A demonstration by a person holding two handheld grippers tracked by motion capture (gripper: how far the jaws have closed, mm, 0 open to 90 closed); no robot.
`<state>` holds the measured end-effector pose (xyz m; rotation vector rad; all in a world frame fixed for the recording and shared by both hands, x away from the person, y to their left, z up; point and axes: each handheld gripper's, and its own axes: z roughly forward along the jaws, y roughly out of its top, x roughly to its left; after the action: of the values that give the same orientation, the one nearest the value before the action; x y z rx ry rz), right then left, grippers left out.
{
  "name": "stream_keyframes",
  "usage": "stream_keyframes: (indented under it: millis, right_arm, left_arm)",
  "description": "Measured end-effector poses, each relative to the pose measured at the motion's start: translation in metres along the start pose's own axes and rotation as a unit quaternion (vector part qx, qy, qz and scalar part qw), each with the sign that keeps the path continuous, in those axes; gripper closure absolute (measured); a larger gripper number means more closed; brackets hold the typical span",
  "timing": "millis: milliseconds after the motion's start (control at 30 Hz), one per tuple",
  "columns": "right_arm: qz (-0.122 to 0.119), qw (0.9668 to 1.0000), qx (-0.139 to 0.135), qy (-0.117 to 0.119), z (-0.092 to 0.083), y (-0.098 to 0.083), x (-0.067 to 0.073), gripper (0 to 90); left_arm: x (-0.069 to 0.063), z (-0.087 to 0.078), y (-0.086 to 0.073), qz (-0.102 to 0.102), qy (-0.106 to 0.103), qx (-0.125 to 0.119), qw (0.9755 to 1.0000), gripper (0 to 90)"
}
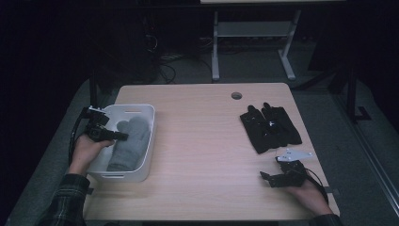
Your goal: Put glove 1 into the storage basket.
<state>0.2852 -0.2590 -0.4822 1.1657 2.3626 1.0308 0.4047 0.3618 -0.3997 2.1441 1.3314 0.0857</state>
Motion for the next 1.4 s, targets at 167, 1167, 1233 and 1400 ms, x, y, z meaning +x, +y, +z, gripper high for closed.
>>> stream_keyframes:
  millis: [167, 1167, 1233, 1400]
  right_arm:
    - [0.0, 1.0, 0.0, 0.0, 0.0, 0.0, 0.0, 11.8]
    - [0.004, 1.0, 0.001, -0.005, 0.0, 0.0, 0.0, 10.4]
    - [0.004, 1.0, 0.001, -0.005, 0.0, 0.0, 0.0, 10.4]
    - [0.005, 1.0, 0.0, -0.008, 0.0, 0.0, 0.001, 10.6]
  left_arm:
    - [-0.002, -0.006, 0.001, -0.006, 0.057, -0.026, 0.998, 43.1]
    - [-0.113, -0.01, 0.032, 0.105, -0.039, -0.121, 0.9863, 20.7]
    - [-0.124, -0.007, 0.033, 0.113, -0.046, -0.124, 0.9847, 20.7]
    - [-0.151, 0.006, 0.032, 0.137, -0.066, -0.118, 0.9813, 20.4]
